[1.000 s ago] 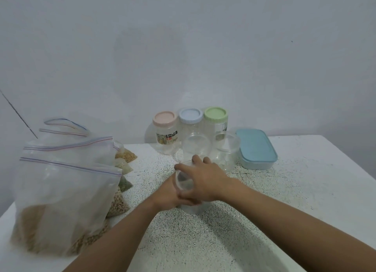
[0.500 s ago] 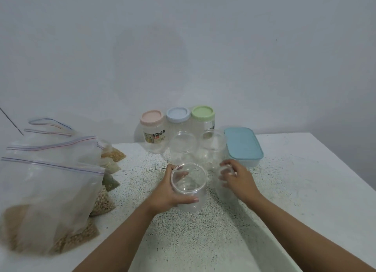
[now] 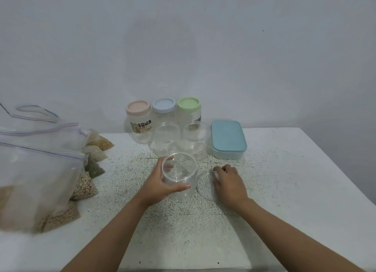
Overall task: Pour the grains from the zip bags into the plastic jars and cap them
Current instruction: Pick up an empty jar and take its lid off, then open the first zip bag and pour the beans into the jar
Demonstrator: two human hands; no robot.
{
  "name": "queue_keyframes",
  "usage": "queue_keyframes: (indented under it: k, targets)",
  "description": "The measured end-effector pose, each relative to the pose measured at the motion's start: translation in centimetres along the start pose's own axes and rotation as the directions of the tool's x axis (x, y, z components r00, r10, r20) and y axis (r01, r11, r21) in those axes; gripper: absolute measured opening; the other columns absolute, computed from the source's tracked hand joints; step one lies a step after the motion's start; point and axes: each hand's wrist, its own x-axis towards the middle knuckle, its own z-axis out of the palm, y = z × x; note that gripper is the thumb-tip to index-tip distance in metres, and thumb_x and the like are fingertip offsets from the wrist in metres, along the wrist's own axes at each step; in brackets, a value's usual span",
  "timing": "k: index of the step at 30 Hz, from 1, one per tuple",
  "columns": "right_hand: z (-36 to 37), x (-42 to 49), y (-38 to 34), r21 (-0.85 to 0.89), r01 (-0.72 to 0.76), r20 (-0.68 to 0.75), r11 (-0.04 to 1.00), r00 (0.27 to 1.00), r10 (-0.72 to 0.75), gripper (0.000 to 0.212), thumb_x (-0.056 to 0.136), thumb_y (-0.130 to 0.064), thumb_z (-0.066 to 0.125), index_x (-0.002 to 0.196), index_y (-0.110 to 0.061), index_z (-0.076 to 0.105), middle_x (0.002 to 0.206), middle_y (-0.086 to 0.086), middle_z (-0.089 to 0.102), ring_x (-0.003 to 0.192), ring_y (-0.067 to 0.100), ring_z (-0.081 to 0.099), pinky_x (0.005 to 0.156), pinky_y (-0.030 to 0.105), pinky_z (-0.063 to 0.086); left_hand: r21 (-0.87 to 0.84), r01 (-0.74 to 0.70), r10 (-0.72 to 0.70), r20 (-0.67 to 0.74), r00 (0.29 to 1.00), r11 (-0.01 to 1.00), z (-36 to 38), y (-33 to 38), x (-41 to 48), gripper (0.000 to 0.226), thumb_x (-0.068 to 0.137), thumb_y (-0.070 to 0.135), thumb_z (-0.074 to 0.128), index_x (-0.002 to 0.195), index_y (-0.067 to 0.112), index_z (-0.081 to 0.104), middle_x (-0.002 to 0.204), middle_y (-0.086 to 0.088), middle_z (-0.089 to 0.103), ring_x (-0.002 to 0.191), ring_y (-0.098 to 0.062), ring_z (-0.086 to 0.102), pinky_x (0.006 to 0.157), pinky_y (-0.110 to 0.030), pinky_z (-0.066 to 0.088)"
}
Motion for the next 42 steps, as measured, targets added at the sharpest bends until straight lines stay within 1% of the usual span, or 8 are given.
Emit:
queue_keyframes:
  k: [8, 11, 18, 26, 32, 35, 38, 42]
  targets:
    - [-4.3, 0.8, -4.2, 0.585, 0.089, -0.227, 0.806, 0.972, 0.057, 0.021, 0.104, -0.016, 0.053, 0.122, -0.017, 0.065, 0.115, -0.007, 0.064, 0.105, 0.006, 0.060, 0.088, 0.019, 0.049, 0.062, 0.045, -0.054, 0.154, 0.987, 0.997, -0.9, 1.6, -0.2, 0.115, 0.062, 0.038, 0.096, 0.149, 0.049, 0.021, 0.139, 0.005, 0.044, 0.129, -0.018, 0.048, 0.085, -0.026, 0.058]
    - [-6.4, 1.2, -6.8, 0.668, 0.162, -0.239, 0.727, 0.971, 0.003, 0.018, 0.104, -0.023, 0.055, 0.117, -0.020, 0.066, 0.110, -0.013, 0.066, 0.101, -0.005, 0.060, 0.078, 0.006, 0.044, 0.148, 0.053, -0.087, 0.232, 0.969, 0.988, -3.3, 2.0, -1.0, 0.136, 0.054, 0.044, 0.100, 0.157, 0.047, 0.010, 0.143, 0.006, 0.043, 0.130, -0.013, 0.048, 0.107, -0.029, 0.047]
    - [-7.3, 2.7, -13.2, 0.655, 0.266, -0.168, 0.708, 0.964, -0.207, 0.010, 0.100, -0.019, 0.061, 0.099, -0.024, 0.069, 0.093, -0.016, 0.068, 0.092, 0.000, 0.061, 0.072, 0.009, 0.043, 0.377, -0.008, 0.046, -0.091, 0.995, 0.926, -10.6, 4.3, -4.1, 0.018, 0.096, 0.029, 0.070, 0.113, 0.035, 0.066, 0.094, 0.007, 0.069, 0.079, -0.006, 0.066, 0.075, -0.026, 0.058]
    - [-5.5, 4.2, -23.7, 0.713, 0.287, -0.058, 0.640, 0.934, -0.353, 0.007, 0.099, -0.021, 0.063, 0.095, -0.023, 0.069, 0.087, -0.007, 0.068, 0.080, 0.005, 0.061, 0.064, 0.015, 0.047, 0.434, -0.046, 0.247, -0.418, 0.874, 0.900, -21.3, 4.7, -8.5, 0.013, 0.095, 0.015, 0.068, 0.091, 0.027, 0.073, 0.076, 0.004, 0.067, 0.072, -0.010, 0.064, 0.060, -0.013, 0.044]
    - [-2.4, 6.0, -32.5, 0.611, 0.357, -0.038, 0.706, 0.905, -0.424, 0.009, 0.099, -0.028, 0.061, 0.101, -0.022, 0.068, 0.090, -0.008, 0.066, 0.083, 0.009, 0.061, 0.074, 0.026, 0.051, 0.638, 0.035, 0.245, -0.345, 0.906, 0.769, -30.9, -0.6, -8.1, 0.012, 0.101, 0.031, 0.060, 0.111, 0.034, 0.065, 0.110, 0.016, 0.065, 0.106, -0.005, 0.058, 0.089, -0.031, 0.049]
    - [-1.0, 6.9, -36.4, 0.418, 0.418, -0.013, 0.807, 0.891, -0.454, 0.025, 0.098, -0.044, 0.058, 0.114, -0.025, 0.064, 0.100, -0.008, 0.062, 0.091, 0.011, 0.057, 0.082, 0.033, 0.050, 0.749, 0.039, 0.158, -0.189, 0.969, 0.662, -34.8, -2.9, -7.4, 0.049, 0.095, 0.065, 0.036, 0.128, 0.036, 0.058, 0.129, 0.019, 0.057, 0.125, -0.009, 0.049, 0.107, -0.043, 0.037]
    - [-0.2, 7.5, -39.7, 0.224, 0.410, 0.047, 0.884, 0.902, -0.430, 0.040, 0.095, -0.058, 0.056, 0.120, -0.027, 0.059, 0.109, -0.007, 0.060, 0.097, 0.014, 0.056, 0.078, 0.033, 0.047, 0.789, -0.002, 0.109, -0.082, 0.991, 0.614, -37.7, -4.4, -6.5, 0.075, 0.086, 0.084, 0.018, 0.136, 0.039, 0.051, 0.130, 0.022, 0.051, 0.127, -0.004, 0.043, 0.105, -0.038, 0.024]
    - [0.3, 8.2, -41.9, 0.062, 0.367, 0.193, 0.928, 0.908, -0.372, 0.042, 0.089, -0.053, 0.067, 0.120, -0.025, 0.058, 0.108, -0.004, 0.063, 0.101, 0.019, 0.058, 0.075, 0.033, 0.045, 0.847, -0.074, 0.087, 0.033, 0.996, 0.527, -39.8, -5.4, -5.4, 0.068, 0.090, 0.075, 0.024, 0.139, 0.037, 0.050, 0.129, 0.014, 0.051, 0.122, -0.005, 0.043, 0.108, -0.037, 0.024]
